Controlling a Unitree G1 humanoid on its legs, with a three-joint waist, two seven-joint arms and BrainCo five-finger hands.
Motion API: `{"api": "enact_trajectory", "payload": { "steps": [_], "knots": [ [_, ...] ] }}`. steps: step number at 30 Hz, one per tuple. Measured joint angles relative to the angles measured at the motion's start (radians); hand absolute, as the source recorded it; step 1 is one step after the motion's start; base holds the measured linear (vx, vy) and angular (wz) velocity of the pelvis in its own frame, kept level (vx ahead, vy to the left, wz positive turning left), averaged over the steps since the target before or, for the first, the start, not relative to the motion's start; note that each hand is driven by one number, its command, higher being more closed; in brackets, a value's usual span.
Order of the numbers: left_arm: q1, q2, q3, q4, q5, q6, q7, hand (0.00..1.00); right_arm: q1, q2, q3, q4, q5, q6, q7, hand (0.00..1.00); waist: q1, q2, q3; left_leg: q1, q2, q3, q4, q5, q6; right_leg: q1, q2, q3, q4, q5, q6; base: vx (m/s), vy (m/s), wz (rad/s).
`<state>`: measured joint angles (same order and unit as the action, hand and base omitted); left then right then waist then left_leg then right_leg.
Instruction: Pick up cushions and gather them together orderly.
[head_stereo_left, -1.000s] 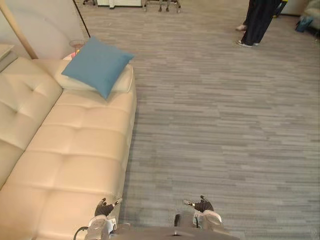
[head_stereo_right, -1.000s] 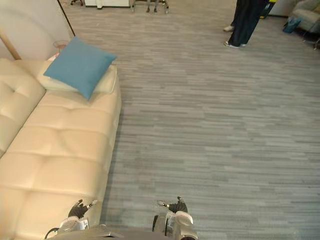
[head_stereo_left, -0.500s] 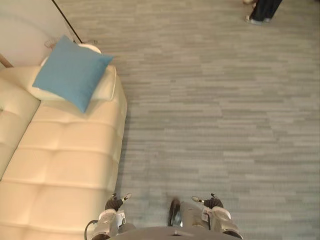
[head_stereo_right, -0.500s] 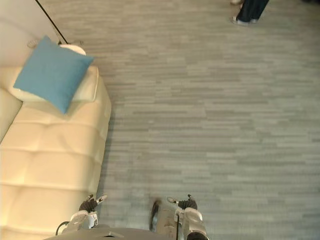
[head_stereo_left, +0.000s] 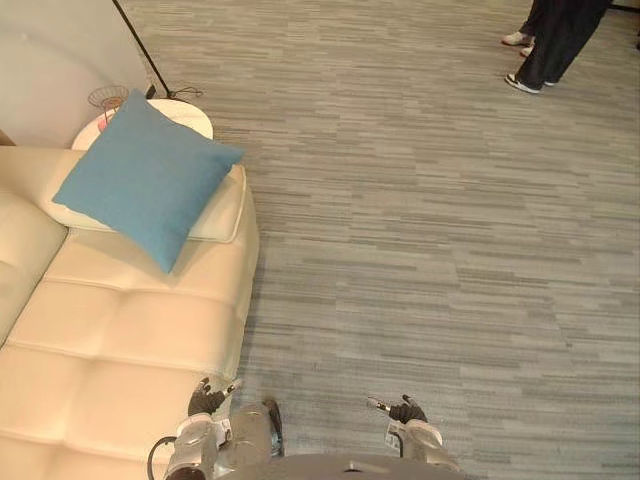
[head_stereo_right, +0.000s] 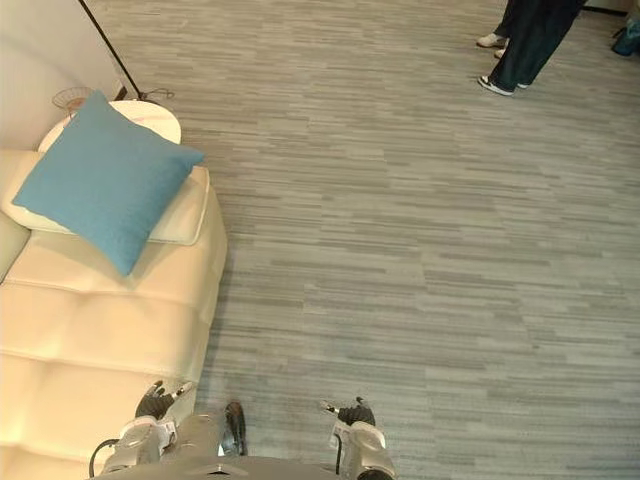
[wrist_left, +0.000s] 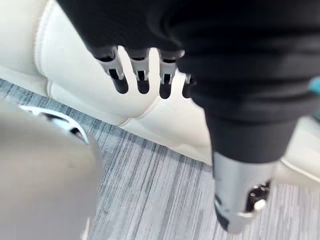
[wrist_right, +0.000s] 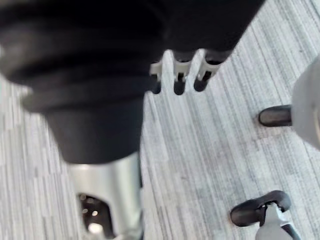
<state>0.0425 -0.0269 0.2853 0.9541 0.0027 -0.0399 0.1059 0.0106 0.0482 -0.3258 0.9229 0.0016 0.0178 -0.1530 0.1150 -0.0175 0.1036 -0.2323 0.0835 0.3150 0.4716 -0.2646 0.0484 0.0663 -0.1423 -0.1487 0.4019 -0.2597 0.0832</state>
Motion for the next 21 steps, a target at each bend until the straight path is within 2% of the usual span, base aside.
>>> {"api": "enact_trajectory", "payload": {
  "steps": [1, 2, 3, 4, 5, 6, 8, 9, 10, 11, 12, 13, 14, 15, 16, 17, 18, 19, 20, 21],
  "knots": [
    [0.003, 0.011, -0.023, 0.007, -0.001, 0.004, -0.001, 0.0, 0.006, 0.001, 0.006, -0.003, -0.008, -0.001, 0.001, 0.0, -0.012, -0.001, 0.0, 0.054, -0.018, -0.001, -0.015, -0.024, 0.009, -0.105, -0.044, 0.007, 0.279, 0.038, 0.074, 0.4, 0.168, 0.08],
    [0.003, 0.014, -0.03, 0.01, -0.001, 0.006, -0.001, 0.0, 0.01, 0.001, 0.007, -0.002, -0.008, -0.001, 0.002, 0.0, -0.016, -0.001, 0.0, 0.071, -0.024, -0.006, -0.018, -0.03, 0.011, -0.133, -0.053, 0.012, 0.359, 0.048, 0.09, 0.39, 0.11, 0.31],
    [0.004, 0.016, -0.04, 0.011, -0.001, 0.013, -0.002, 0.0, 0.018, 0.001, 0.008, -0.004, -0.008, -0.001, 0.003, 0.0, -0.018, -0.001, 0.002, 0.113, -0.03, -0.014, -0.025, -0.044, 0.015, -0.189, -0.067, 0.021, 0.507, 0.053, 0.091, 0.37, 0.023, 0.26],
    [0.01, 0.017, -0.043, 0.012, -0.001, 0.019, -0.003, 0.0, 0.015, -0.007, 0.008, -0.009, -0.009, -0.003, 0.005, 0.0, -0.027, 0.002, 0.005, 0.175, -0.039, -0.022, -0.055, -0.05, 0.017, -0.262, -0.076, 0.012, 0.633, 0.042, 0.07, 0.44, 0.016, 0.28],
    [0.008, 0.017, -0.043, 0.013, -0.001, 0.019, -0.003, 0.0, 0.015, -0.009, 0.008, -0.009, -0.009, -0.003, 0.008, 0.0, -0.031, 0.003, 0.005, 0.192, -0.041, -0.031, -0.066, -0.05, 0.018, -0.282, -0.08, -0.005, 0.651, 0.035, 0.058, 0.41, -0.033, 0.34],
    [0.006, 0.017, -0.046, 0.013, -0.001, 0.019, -0.003, 0.0, 0.015, -0.011, 0.007, -0.015, -0.009, -0.005, 0.012, 0.0, -0.038, 0.004, 0.004, 0.237, -0.041, -0.051, -0.098, -0.052, 0.019, -0.326, -0.08, -0.044, 0.647, 0.015, 0.026, 0.31, -0.074, 0.48],
    [-0.002, 0.017, -0.047, 0.014, 0.0, 0.019, -0.003, 0.0, 0.016, -0.012, 0.006, -0.022, -0.009, -0.014, 0.012, 0.0, -0.044, 0.001, 0.006, 0.288, -0.034, -0.088, -0.138, -0.055, 0.011, -0.367, -0.075, -0.092, 0.531, -0.013, -0.003, 0.31, -0.128, 0.51],
    [-0.003, 0.015, -0.047, 0.015, -0.001, 0.019, -0.002, 0.0, 0.017, -0.014, 0.004, -0.023, -0.008, -0.014, 0.012, 0.0, -0.046, 0.0, 0.005, 0.313, -0.029, -0.105, -0.158, -0.056, 0.005, -0.381, -0.062, -0.091, 0.421, -0.014, -0.007, 0.3, -0.202, 0.69],
    [-0.004, 0.009, -0.048, 0.018, -0.001, 0.019, -0.002, 0.0, 0.016, -0.019, 0.004, -0.031, -0.007, -0.014, 0.012, 0.0, -0.063, 0.009, 0.006, 0.337, -0.011, -0.148, -0.178, -0.07, -0.028, -0.391, -0.037, -0.068, 0.246, 0.002, -0.012, 0.29, -0.223, 0.77],
    [-0.004, 0.008, -0.048, 0.018, -0.001, 0.019, -0.002, 0.0, 0.016, -0.019, 0.004, -0.034, -0.007, -0.015, 0.012, 0.0, -0.067, 0.008, 0.006, 0.339, -0.005, -0.16, -0.181, -0.075, -0.044, -0.394, -0.029, -0.05, 0.185, 0.021, -0.009, 0.22, -0.205, 0.83],
    [-0.004, 0.009, -0.049, 0.018, 0.0, 0.018, -0.002, 0.0, 0.018, -0.019, 0.004, -0.032, -0.007, -0.014, 0.012, 0.0, -0.067, 0.001, 0.003, 0.34, -0.001, -0.186, -0.181, -0.09, -0.07, -0.394, -0.022, -0.008, 0.071, 0.069, -0.007, 0.38, -0.392, 0.78],
    [-0.007, 0.009, -0.044, 0.028, 0.0, 0.018, 0.001, 0.0, 0.025, -0.028, -0.001, -0.026, -0.007, -0.014, 0.014, 0.0, -0.066, 0.006, 0.003, 0.362, 0.009, -0.232, -0.181, -0.114, -0.108, -0.388, -0.012, 0.006, 0.051, 0.171, -0.002, 0.32, -0.337, 0.64],
    [-0.007, 0.004, -0.042, 0.035, 0.0, 0.018, 0.002, 0.0, 0.021, -0.038, -0.002, -0.024, -0.007, -0.014, 0.013, 0.0, -0.065, 0.018, -0.005, 0.37, 0.024, -0.244, -0.188, -0.118, -0.11, -0.383, -0.002, -0.009, 0.063, 0.151, -0.003, 0.42, -0.386, 0.51],
    [-0.001, -0.011, -0.031, 0.046, 0.0, 0.018, 0.002, 0.0, 0.021, -0.055, -0.007, -0.009, -0.008, -0.014, 0.013, 0.0, -0.06, 0.039, -0.017, 0.379, 0.039, -0.259, -0.207, -0.109, -0.114, -0.392, 0.008, -0.025, 0.099, 0.1, -0.009, 0.22, -0.164, 0.22],
    [0.004, -0.016, -0.027, 0.046, 0.0, 0.018, 0.003, 0.0, 0.02, -0.06, -0.013, -0.003, -0.008, -0.014, 0.013, 0.0, -0.059, 0.045, -0.02, 0.385, 0.043, -0.264, -0.214, -0.098, -0.117, -0.396, 0.008, -0.033, 0.12, 0.078, -0.015, 0.39, -0.276, 0.33],
    [0.01, -0.026, -0.012, 0.044, 0.0, 0.017, 0.003, 0.0, 0.017, -0.066, -0.018, 0.005, -0.008, -0.011, 0.012, 0.0, -0.059, 0.053, -0.019, 0.378, 0.057, -0.271, -0.171, -0.07, -0.13, -0.387, 0.009, -0.051, 0.148, 0.045, -0.038, 0.38, -0.286, 0.3],
    [0.01, -0.029, -0.001, 0.044, 0.0, 0.017, 0.003, 0.0, 0.017, -0.068, -0.017, 0.004, -0.008, -0.012, 0.012, 0.0, -0.063, 0.054, -0.016, 0.35, 0.068, -0.283, -0.11, -0.067, -0.134, -0.372, 0.013, -0.063, 0.144, 0.032, -0.04, 0.37, -0.285, 0.45],
    [0.006, -0.034, 0.016, 0.042, 0.0, 0.017, 0.002, 0.0, 0.017, -0.072, -0.015, 0.003, -0.008, -0.013, 0.012, 0.0, -0.069, 0.067, -0.009, 0.272, 0.091, -0.311, 0.066, -0.048, -0.153, -0.329, 0.023, -0.093, 0.129, 0.019, -0.049, 0.39, -0.292, 0.43],
    [0.006, -0.035, 0.03, 0.032, -0.001, 0.017, 0.0, 0.0, 0.017, -0.074, -0.003, 0.005, -0.007, -0.013, 0.012, 0.0, -0.059, 0.073, -0.003, 0.171, 0.13, -0.314, 0.322, 0.008, -0.169, -0.261, 0.036, -0.122, 0.098, 0.008, -0.063, 0.31, -0.196, 0.33],
    [0.01, -0.033, 0.03, 0.026, -0.001, 0.017, -0.001, 0.0, 0.017, -0.074, 0.008, 0.007, -0.007, -0.013, 0.012, 0.0, -0.052, 0.073, -0.002, 0.137, 0.145, -0.298, 0.401, 0.006, -0.165, -0.232, 0.044, -0.127, 0.082, 0.005, -0.068, 0.36, -0.176, 0.15]
  ]
}}
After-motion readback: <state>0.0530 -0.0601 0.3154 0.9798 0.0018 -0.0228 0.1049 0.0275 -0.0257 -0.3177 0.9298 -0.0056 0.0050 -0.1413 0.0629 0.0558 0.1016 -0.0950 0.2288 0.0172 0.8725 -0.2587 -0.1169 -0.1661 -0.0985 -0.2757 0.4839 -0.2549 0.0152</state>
